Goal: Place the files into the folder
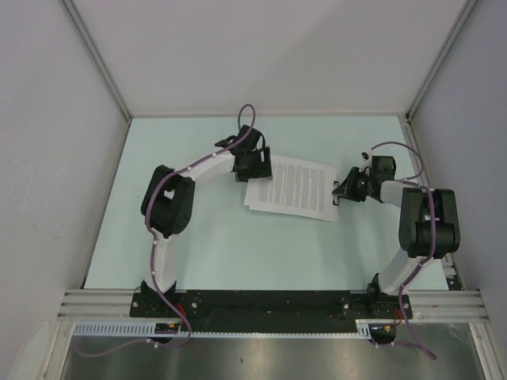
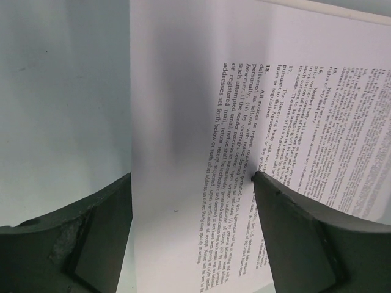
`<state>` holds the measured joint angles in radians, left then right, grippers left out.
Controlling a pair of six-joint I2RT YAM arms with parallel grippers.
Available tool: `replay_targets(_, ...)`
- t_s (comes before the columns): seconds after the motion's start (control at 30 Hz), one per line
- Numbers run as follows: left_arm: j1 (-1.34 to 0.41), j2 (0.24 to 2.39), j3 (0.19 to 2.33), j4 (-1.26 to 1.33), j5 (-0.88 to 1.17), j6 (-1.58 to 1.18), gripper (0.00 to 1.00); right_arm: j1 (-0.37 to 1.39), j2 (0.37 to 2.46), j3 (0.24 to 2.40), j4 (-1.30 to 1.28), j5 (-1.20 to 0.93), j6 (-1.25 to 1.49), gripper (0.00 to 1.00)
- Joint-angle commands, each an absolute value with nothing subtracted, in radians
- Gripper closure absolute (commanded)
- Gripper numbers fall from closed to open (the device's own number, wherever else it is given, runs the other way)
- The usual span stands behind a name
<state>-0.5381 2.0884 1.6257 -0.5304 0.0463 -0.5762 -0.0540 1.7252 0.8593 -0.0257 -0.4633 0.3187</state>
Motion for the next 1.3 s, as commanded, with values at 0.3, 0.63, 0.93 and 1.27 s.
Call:
replay_targets(0.3, -0.537, 2.115, 1.615, -0.489, 0.028, -0.601, 0.16, -0.054, 1.700, 0.842, 0.031, -0.566, 0.374, 1.00)
replay_targets(0.63, -0.575, 2.115, 1.635, -0.488, 0.011, -0.611, 0.10, -0.041, 1.703, 0.841, 0.021, -0.537, 0.371, 1.00)
replay_targets(0.93, -0.592, 2.114, 1.640, -0.511, -0.049, -0.624, 0.03, -0.034, 1.706, 0.842, 0.018, -0.520, 0.367, 1.00)
replay_targets(1.27, -0.592, 2.106, 1.637, -0.496, -0.020, -0.630, 0.02, -0.003, 1.709, 0.870, -0.075, -0.393, 0.338, 0.84)
